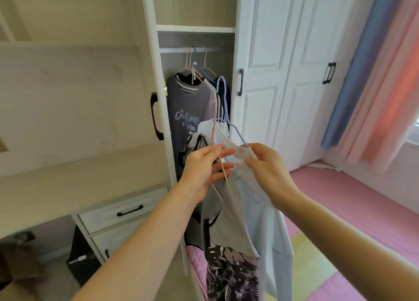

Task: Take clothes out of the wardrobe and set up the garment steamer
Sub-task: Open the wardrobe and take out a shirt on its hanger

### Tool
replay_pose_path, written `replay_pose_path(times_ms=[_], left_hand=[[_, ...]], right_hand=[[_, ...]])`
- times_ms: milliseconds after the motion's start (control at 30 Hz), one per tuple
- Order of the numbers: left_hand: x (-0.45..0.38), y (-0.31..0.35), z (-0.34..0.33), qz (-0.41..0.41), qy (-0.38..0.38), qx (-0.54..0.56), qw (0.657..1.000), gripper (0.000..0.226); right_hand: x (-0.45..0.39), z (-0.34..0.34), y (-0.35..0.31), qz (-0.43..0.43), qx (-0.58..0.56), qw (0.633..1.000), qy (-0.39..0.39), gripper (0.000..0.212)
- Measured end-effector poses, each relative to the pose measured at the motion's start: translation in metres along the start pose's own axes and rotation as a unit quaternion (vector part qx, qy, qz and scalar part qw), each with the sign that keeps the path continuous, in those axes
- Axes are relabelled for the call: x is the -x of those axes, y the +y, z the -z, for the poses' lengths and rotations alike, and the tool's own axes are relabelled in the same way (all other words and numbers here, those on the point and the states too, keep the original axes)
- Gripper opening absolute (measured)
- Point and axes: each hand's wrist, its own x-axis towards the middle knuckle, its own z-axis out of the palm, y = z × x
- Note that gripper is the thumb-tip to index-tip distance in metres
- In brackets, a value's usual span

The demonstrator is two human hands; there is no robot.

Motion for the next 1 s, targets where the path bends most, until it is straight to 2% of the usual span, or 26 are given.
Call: replay_pose_path(times_ms=[233, 400, 567, 700, 1000], left_hand=[[0.077, 0.01, 0.006, -0.002, -0.03, 0.021, 0.999, 0.023], [0.117, 0.017, 0.003, -0.009, -0.007, 0.045, 0.999, 0.022], [0.151, 0.019, -0.001, -0.044, 0.064, 0.03, 0.997, 0.022], [0.174, 0.021, -0.005, -0.094, 0.135, -0.002, 0.986, 0.022], [0.219, 0.03, -0.001, -0.125, 0.288, 0.096, 0.945, 0.025]], right_hand=[[0.085, 0.009, -0.022, -0.011, -0.07, 0.997, 0.008, 0.043], [0.115, 0.021, -0.023, -0.021, -0.023, 0.999, -0.01, 0.022], [0.136, 0.031, -0.028, -0.022, -0.005, 0.998, -0.052, 0.023], [0.155, 0.038, -0.038, 0.004, -0.015, 0.994, -0.111, 0.035], [0.174, 0.037, -0.058, 0.084, -0.047, 0.97, -0.223, 0.037]])
